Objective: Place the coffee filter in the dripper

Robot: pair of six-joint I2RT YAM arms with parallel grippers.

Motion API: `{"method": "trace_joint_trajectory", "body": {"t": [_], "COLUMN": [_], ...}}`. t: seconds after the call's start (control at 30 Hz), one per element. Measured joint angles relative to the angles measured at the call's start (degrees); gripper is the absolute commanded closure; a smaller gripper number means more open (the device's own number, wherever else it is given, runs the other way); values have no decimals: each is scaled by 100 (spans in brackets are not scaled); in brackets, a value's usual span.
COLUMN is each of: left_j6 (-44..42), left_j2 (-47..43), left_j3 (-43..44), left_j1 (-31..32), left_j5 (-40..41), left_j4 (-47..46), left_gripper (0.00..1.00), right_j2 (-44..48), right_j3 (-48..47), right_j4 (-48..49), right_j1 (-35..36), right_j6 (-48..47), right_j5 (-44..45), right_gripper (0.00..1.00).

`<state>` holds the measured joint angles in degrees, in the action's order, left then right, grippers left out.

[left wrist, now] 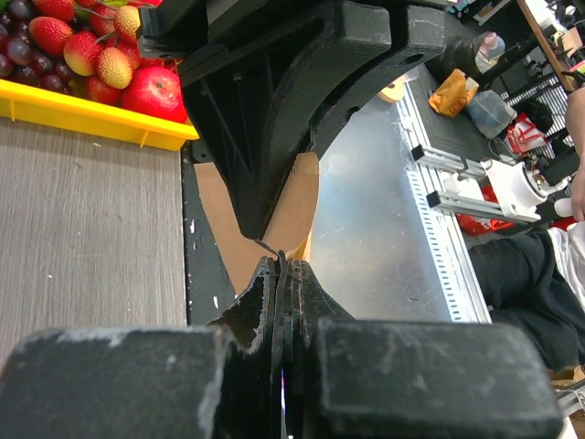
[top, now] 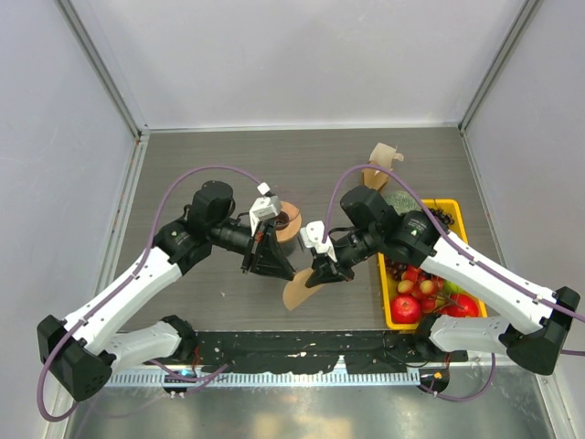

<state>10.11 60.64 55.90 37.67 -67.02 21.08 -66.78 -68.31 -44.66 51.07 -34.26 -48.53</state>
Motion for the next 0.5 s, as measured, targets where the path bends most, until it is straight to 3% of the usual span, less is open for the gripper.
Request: {"method": "trace_joint_trajectory", "body": {"t": [0.5], "left_j6": [413], "left_j2": [26], "left_j3": [-319], "left_j1": [0], "left_j5": [-11], "left_j4": [-487], "left_gripper": [100], "right_j2": [0], "right_j3": [-2], "right_j4": [267], "right_j1": [22], "right_j6": [184], "right_j5": [376], "right_gripper": [95]}}
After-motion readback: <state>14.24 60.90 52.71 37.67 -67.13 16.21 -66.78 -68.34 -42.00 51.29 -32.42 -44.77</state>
